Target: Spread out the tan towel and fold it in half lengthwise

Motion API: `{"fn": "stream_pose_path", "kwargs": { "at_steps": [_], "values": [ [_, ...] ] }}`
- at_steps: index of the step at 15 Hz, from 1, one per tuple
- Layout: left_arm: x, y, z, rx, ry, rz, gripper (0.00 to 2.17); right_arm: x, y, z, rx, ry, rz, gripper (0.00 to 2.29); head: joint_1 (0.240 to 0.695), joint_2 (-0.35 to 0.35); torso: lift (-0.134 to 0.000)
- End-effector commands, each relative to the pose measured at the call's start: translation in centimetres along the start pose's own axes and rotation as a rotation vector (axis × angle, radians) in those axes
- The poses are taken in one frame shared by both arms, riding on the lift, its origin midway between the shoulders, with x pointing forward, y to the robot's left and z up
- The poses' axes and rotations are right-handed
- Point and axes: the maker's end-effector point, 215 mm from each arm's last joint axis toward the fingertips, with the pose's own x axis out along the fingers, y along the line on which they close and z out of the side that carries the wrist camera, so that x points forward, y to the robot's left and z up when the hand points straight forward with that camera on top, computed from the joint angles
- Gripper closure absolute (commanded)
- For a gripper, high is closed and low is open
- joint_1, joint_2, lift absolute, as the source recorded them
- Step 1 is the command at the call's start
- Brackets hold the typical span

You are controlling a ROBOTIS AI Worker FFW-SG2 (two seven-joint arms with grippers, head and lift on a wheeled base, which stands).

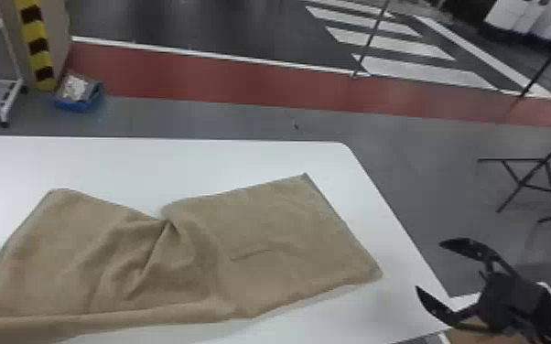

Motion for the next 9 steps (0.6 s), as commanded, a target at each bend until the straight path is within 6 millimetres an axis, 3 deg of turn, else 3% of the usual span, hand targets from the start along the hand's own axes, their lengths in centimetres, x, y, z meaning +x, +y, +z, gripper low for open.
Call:
{"fn": "stream_pose_path", "kwargs": {
  "at_steps": [1, 2, 4, 6, 9],
  "values": [
    [0.1, 0.2, -0.3, 0.007, 0.017, -0.003, 0.46, 0.0, 0.0, 0.0, 0.002, 0.000, -0.001, 0.06, 0.695, -0.344, -0.125],
    [0.1, 0.1, -0.4, 0.012, 0.025, -0.003, 0.42, 0.1, 0.1, 0.0, 0.003, -0.001, 0.001, 0.06, 0.695, -0.342, -0.125],
    [0.3, 0.0, -0.5, 0.024, 0.044, 0.015, 0.03, 0.1, 0.2, -0.1, 0.005, 0.000, 0.002, 0.06, 0.695, -0.339, -0.125],
    [0.6, -0.3, -0.6, 0.032, 0.065, 0.016, 0.05, 0.1, 0.3, -0.3, 0.009, 0.001, 0.002, 0.06, 0.695, -0.337, -0.125],
    [1.3, -0.5, -0.9, 0.077, 0.111, 0.028, 0.36, 0.1, 0.4, -0.6, 0.015, 0.004, 0.005, 0.06, 0.695, -0.340, -0.125]
  ]
}}
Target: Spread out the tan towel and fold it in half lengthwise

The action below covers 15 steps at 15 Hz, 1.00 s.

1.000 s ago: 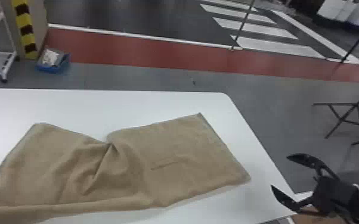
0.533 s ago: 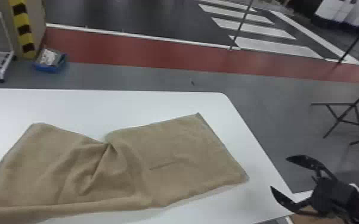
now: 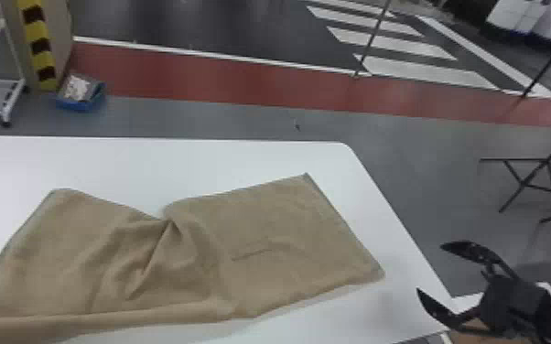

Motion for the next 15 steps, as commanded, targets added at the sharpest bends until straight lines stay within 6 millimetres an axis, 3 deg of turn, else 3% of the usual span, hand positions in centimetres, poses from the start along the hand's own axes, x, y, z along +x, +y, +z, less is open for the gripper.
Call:
{"fn": "stream_pose_path", "kwargs": {
  "at_steps": [1, 6, 8, 15],
  "values": [
    [0.6, -0.5, 0.1, 0.032, 0.017, -0.006, 0.40, 0.0, 0.1, -0.2, 0.004, 0.001, 0.000, 0.06, 0.695, -0.341, -0.125],
    [0.8, 0.2, -0.5, 0.087, 0.053, 0.009, 0.41, -0.2, 0.0, -0.4, 0.005, 0.005, -0.003, 0.06, 0.695, -0.344, -0.125],
    [0.8, 0.3, -1.0, 0.119, 0.072, 0.011, 0.61, -0.2, 0.0, -0.5, 0.006, 0.006, -0.004, 0.06, 0.695, -0.341, -0.125],
    [1.1, -0.1, -1.8, 0.142, 0.094, 0.008, 0.70, 0.0, 0.3, -0.6, 0.012, 0.003, 0.001, 0.06, 0.695, -0.330, -0.125]
  ]
}}
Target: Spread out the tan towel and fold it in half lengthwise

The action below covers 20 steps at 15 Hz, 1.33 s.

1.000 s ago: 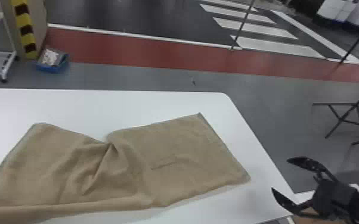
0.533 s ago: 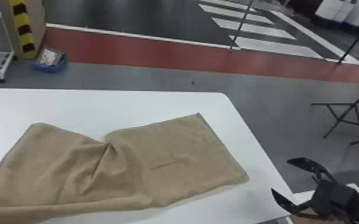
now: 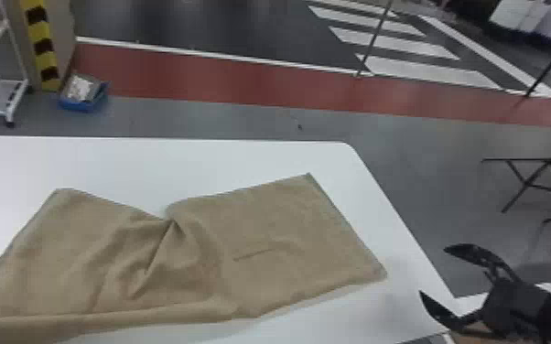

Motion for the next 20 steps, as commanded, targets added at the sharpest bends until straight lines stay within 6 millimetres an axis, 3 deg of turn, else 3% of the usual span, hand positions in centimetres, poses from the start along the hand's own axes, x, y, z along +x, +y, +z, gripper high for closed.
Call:
{"fn": "stream_pose_path", "kwargs": {
  "at_steps": [1, 5, 14, 20],
  "values": [
    [0.2, 0.0, -0.2, 0.007, 0.003, -0.003, 0.70, 0.0, 0.0, 0.1, 0.000, -0.001, -0.001, 0.06, 0.695, -0.329, -0.125],
    [0.8, 0.5, -0.5, 0.003, 0.007, -0.004, 0.70, -0.1, 0.0, -0.1, 0.001, 0.001, -0.002, 0.07, 0.695, -0.324, -0.125],
    [0.6, 1.1, -3.2, -0.048, 0.070, -0.035, 0.70, 0.5, -0.9, 0.2, -0.050, 0.019, 0.021, 0.07, 0.695, -0.290, -0.125],
    [0.9, 0.4, -2.1, -0.011, 0.053, -0.058, 0.70, 1.6, -0.9, -0.4, -0.084, 0.055, 0.038, 0.07, 0.695, -0.283, -0.125]
  ]
}}
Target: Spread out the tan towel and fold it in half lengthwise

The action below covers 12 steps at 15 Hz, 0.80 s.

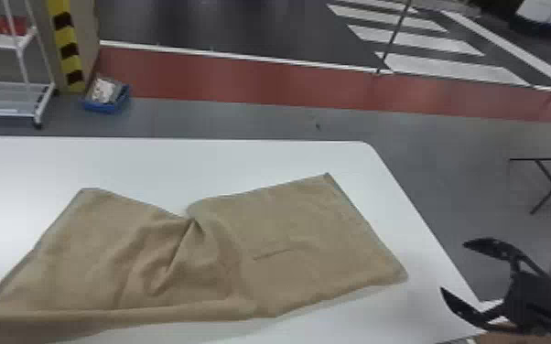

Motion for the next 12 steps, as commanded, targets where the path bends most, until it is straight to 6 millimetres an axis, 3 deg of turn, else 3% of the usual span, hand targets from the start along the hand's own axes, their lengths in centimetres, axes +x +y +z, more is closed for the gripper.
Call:
{"fn": "stream_pose_path", "kwargs": {
  "at_steps": [1, 4, 6, 10, 11, 12],
  "values": [
    [0.2, -0.4, 0.8, 0.019, -0.012, -0.009, 0.70, 0.5, -0.2, -0.3, -0.026, 0.020, 0.017, 0.07, 0.695, -0.286, -0.125],
    [0.5, -0.7, 1.2, 0.052, -0.005, -0.013, 0.70, 0.7, -0.6, 0.2, -0.042, 0.016, 0.020, 0.07, 0.695, -0.302, -0.125],
    [0.7, -0.3, 0.6, 0.066, 0.026, 0.018, 1.07, 0.7, -0.8, 0.4, -0.048, 0.016, 0.020, 0.07, 0.695, -0.306, -0.125],
    [0.5, 0.7, 0.4, 0.041, 0.035, 0.037, 1.10, 1.5, -0.8, 0.8, -0.082, 0.029, 0.037, 0.07, 0.695, -0.289, -0.125],
    [0.4, 0.8, 0.3, 0.031, 0.034, 0.032, 1.29, 1.8, -0.7, 0.9, -0.092, 0.035, 0.049, 0.07, 0.695, -0.286, -0.125],
    [0.2, 0.9, 0.3, 0.029, 0.033, 0.033, 1.33, 2.3, -0.4, 1.0, -0.116, 0.049, 0.070, 0.08, 0.695, -0.277, -0.125]
  ]
}}
